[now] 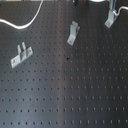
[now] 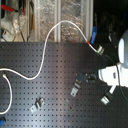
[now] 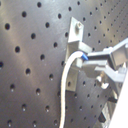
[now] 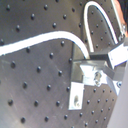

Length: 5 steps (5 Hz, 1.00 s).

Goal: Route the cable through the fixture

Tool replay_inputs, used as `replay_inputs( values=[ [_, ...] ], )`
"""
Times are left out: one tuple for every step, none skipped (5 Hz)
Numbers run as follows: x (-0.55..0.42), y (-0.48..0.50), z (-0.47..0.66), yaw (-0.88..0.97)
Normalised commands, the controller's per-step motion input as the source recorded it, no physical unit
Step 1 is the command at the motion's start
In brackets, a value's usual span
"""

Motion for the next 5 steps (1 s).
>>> replay_inputs(
  values=[
    [-0.445, 0.252, 0.06, 0.32],
    [-0.086, 0.11, 0.0, 0.17],
    [-0.089, 0.166, 0.0, 0.08],
    [-0.112, 0.716, -0.01, 0.0],
    [-0.1, 0.539, -0.08, 0.0]
  ],
)
